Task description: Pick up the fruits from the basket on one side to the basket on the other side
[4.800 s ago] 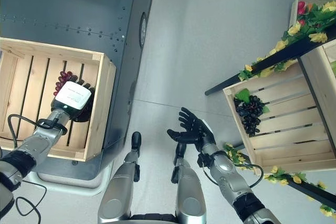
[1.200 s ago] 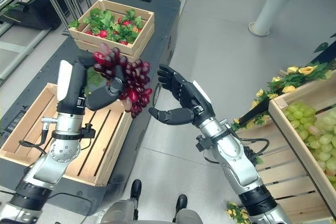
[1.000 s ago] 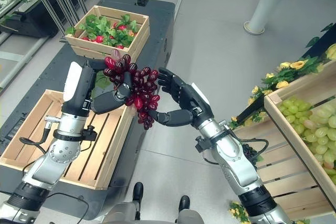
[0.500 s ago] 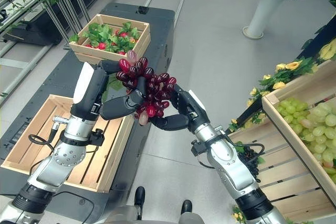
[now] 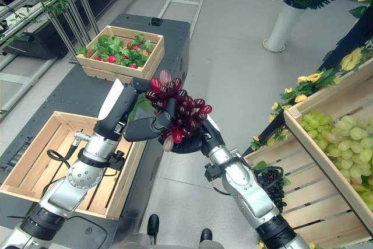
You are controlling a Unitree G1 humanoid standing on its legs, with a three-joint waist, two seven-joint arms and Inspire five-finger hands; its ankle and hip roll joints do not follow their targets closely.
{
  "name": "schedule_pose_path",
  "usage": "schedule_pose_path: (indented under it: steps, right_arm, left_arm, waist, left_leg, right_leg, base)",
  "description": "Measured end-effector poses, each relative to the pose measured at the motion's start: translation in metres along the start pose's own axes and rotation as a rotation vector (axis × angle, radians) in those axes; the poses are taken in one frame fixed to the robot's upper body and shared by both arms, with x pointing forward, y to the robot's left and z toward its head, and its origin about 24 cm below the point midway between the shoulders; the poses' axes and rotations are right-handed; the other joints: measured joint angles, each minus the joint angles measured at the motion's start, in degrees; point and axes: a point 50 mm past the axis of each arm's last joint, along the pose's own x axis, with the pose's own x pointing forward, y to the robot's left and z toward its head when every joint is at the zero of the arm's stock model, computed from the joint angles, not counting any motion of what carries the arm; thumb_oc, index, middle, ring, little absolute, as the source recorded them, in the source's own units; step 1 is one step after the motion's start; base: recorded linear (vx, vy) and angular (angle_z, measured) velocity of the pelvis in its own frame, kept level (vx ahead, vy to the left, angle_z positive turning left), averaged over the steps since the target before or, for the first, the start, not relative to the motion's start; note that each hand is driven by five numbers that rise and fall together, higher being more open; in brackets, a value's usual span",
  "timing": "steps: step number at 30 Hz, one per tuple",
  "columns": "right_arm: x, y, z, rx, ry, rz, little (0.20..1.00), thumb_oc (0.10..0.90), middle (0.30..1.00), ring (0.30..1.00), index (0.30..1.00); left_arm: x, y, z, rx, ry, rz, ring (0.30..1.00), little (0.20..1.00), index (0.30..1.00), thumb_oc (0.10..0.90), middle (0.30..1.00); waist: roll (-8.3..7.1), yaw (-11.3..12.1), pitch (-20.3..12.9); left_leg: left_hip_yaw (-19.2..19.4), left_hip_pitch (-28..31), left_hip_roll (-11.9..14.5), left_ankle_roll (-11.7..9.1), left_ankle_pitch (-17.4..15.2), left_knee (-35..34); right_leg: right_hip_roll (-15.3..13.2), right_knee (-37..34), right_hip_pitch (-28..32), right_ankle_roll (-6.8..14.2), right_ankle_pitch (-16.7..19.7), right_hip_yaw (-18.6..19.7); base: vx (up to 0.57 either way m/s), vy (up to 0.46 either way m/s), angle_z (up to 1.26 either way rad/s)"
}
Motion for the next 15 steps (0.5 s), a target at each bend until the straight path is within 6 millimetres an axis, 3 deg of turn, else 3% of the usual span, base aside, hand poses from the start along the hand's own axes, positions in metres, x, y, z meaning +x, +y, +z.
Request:
schedule_pose_path:
  steps: [1, 7, 8, 9, 10, 15]
  right_arm:
    - [0.0, 0.0, 0.0, 0.001, 0.0, 0.0, 0.3, 0.4, 0.3, 0.3, 0.3]
    - [-0.0015, 0.0008, -0.0022, 0.015, 0.006, -0.003, 0.3, 0.4, 0.3, 0.3, 0.3]
    - [-0.002, 0.0009, -0.0028, 0.016, 0.008, -0.004, 0.361, 0.441, 0.361, 0.361, 0.361]
    - [-0.0032, 0.0008, -0.0045, 0.019, 0.015, -0.007, 0.578, 0.585, 0.578, 0.578, 0.578]
    - [-0.0038, 0.0008, -0.0052, 0.021, 0.018, -0.008, 0.9, 0.8, 0.9, 0.9, 0.9]
    - [-0.0036, 0.0017, -0.0054, 0.053, 0.015, -0.009, 0.9, 0.8, 0.9, 0.9, 0.9]
  left_arm:
    - [0.0, 0.0, 0.0, 0.0, 0.0, 0.0, 0.3, 0.3, 0.3, 0.4, 0.3]
    - [0.0, 0.0013, -0.0002, -0.035, 0.007, 0.016, 0.3, 0.3, 0.3, 0.4, 0.3]
    - [0.0002, 0.0014, 0.0001, -0.036, 0.006, 0.018, 0.3, 0.3, 0.3, 0.4, 0.3]
    - [0.0007, 0.0015, 0.0015, -0.039, 0.0, 0.023, 0.3, 0.3, 0.3, 0.4, 0.3]
    - [0.0009, 0.0016, 0.0022, -0.039, -0.003, 0.024, 0.3, 0.3, 0.3, 0.4, 0.3]
    - [-0.0009, 0.001, 0.0015, -0.041, 0.004, 0.024, 0.3, 0.3, 0.3, 0.4, 0.3]
  waist:
    - [0.0, 0.0, 0.0]
    - [-0.01, 0.05, -0.01]
    - [-0.01, 0.06, -0.01]
    - [-0.02, 0.07, -0.02]
    - [-0.03, 0.11, -0.03]
    - [-0.42, 0.13, -1.05]
  left_leg:
    - [0.01, 0.0, 0.0, 0.01, -0.01, 0.0]
    - [0.17, -0.01, 0.01, 0.02, -0.08, 0.0]
    - [0.18, -0.01, 0.01, 0.02, -0.08, 0.0]
    - [0.22, -0.02, 0.01, 0.02, -0.1, 0.0]
    - [0.27, -0.02, 0.01, 0.03, -0.11, 0.0]
    - [0.75, -0.03, 0.05, 0.03, -0.28, 0.0]
  right_leg:
    - [0.0, 0.0, 0.0, 0.0, 0.0, 0.01]
    - [-0.01, 0.0, -0.1, 0.0, 0.0, 0.18]
    - [-0.01, 0.0, -0.11, 0.0, 0.0, 0.19]
    - [-0.01, 0.0, -0.13, 0.0, 0.0, 0.23]
    - [-0.01, 0.0, -0.15, 0.0, 0.0, 0.29]
    - [-0.02, 0.0, -0.41, 0.0, 0.0, 0.7]
  base:
    - [0.0, 0.0, 0.0]
    - [0.0, 0.0, 0.0]
    - [0.0, 0.0, 0.0]
    - [0.0, 0.0, 0.0]
    - [0.0, 0.0, 0.0]
    - [0.0, -0.005, -0.03]
